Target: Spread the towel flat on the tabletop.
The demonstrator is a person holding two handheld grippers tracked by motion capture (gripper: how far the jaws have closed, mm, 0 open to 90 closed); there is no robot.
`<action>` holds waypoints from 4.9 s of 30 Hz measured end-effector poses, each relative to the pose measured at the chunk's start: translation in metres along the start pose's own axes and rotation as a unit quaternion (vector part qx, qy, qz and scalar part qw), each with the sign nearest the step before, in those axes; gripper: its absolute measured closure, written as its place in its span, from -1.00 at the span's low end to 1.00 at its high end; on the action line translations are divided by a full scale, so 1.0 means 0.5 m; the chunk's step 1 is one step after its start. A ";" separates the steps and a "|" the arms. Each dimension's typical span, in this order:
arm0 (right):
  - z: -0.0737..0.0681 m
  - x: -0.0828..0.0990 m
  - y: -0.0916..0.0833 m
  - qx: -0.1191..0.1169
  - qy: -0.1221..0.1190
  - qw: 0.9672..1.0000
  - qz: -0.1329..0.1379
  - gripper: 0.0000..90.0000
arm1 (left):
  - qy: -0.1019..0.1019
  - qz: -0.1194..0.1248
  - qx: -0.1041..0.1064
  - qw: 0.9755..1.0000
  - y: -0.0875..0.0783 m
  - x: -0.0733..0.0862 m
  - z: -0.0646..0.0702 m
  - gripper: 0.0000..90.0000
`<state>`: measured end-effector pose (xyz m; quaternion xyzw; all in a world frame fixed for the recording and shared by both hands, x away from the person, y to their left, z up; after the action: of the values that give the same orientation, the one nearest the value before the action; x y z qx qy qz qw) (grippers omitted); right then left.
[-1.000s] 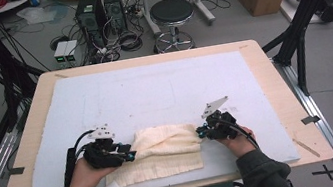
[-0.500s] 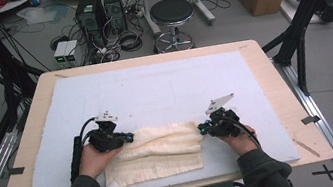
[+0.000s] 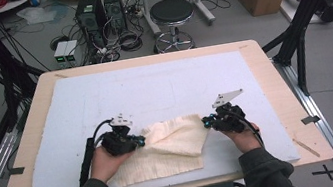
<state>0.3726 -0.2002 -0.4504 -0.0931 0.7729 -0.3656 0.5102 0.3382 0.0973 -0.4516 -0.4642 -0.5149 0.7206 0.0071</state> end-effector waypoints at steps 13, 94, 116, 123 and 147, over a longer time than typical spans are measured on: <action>-0.004 0.010 0.012 -0.003 0.003 1.000 -0.020 0.90 | -0.019 -0.008 0.061 0.998 0.004 0.003 0.001 0.67; 0.150 -0.165 0.041 0.050 0.002 0.999 0.004 0.25 | -0.137 0.146 -0.151 0.968 -0.027 -0.066 -0.268 0.28; -0.052 -0.018 -0.003 -0.075 -0.076 0.994 0.016 0.11 | -0.028 0.160 -0.072 0.984 -0.132 0.102 -0.098 -0.10; -0.069 0.028 0.017 -0.104 -0.073 0.992 -0.012 0.11 | 0.007 0.143 -0.048 0.989 -0.124 0.136 -0.065 -0.11; -0.103 0.053 0.042 -0.118 -0.104 0.985 -0.071 0.83 | 0.065 0.077 0.012 0.995 -0.077 0.159 -0.024 0.58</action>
<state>0.3211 -0.1747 -0.4724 -0.2450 0.7447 -0.2959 0.5457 0.2828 0.1631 -0.4759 -0.5482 -0.4674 0.6935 -0.0089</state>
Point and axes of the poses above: each handheld gripper's, and its own axes: y roughly forward along the jaws, x roughly out of its underside, z roughly to its right, the point moved 5 cm from there along y, roughly forward along the jaws, and after that the axes turned 13 degrees about -x, right-handed, at the moved point
